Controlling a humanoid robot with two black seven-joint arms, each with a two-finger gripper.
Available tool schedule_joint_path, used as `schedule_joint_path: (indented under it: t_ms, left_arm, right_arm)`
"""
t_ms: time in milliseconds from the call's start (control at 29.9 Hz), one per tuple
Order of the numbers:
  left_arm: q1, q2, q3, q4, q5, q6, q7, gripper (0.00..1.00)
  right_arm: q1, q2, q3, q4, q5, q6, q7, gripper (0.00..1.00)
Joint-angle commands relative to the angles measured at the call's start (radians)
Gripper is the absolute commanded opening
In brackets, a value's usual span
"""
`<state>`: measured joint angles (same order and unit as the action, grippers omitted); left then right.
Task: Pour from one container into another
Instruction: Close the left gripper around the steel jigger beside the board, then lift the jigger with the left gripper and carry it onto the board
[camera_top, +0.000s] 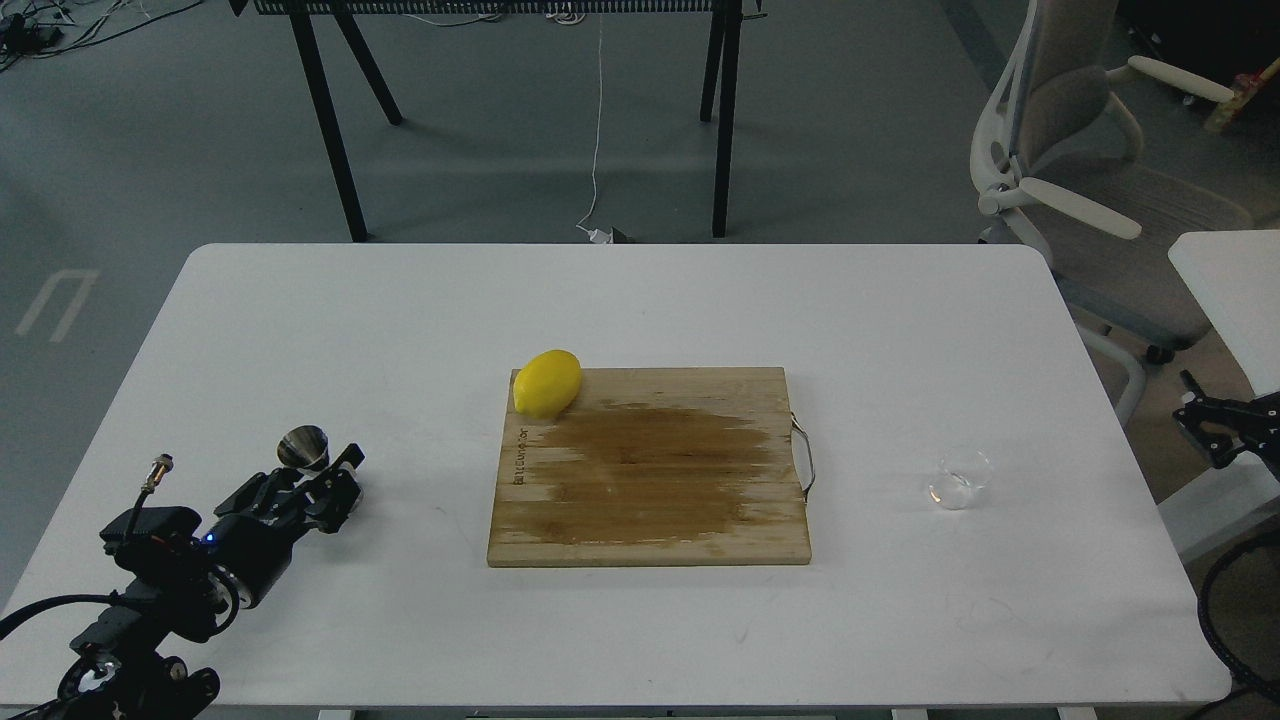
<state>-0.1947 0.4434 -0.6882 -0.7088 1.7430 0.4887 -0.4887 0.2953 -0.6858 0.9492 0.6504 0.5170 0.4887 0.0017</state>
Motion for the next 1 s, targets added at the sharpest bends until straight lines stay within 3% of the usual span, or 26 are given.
schedule_joint_path:
  t_ms: [0,167,401,735,969]
  left_arm:
    - [-0.014,-0.002,-0.001,0.000,-0.008,0.000,0.000,0.26]
    - [-0.015,-0.002,-0.001,-0.001,-0.008,0.000,0.000,0.07]
    - [-0.110,0.006,-0.001,-0.050,-0.007,0.000,0.000,0.07]
    - [-0.327,0.011,0.006,-0.343,-0.007,0.000,0.000,0.07]
    - [-0.428,-0.101,0.241,-0.403,0.000,0.000,0.000,0.08]
  right_arm:
    - [-0.002,0.000,-0.001,0.000,0.000,0.000,0.000,1.00]
    - [-0.004,0.000,0.000,-0.006,0.000,0.000,0.000,1.00]
    - [-0.004,0.000,0.000,-0.021,0.000,0.000,0.000,1.00]
    - [0.001,0.014,-0.006,-0.113,0.000,0.000,0.000,1.00]
    - [0.005,0.051,-0.001,-0.186,0.000,0.000,0.000,1.00]
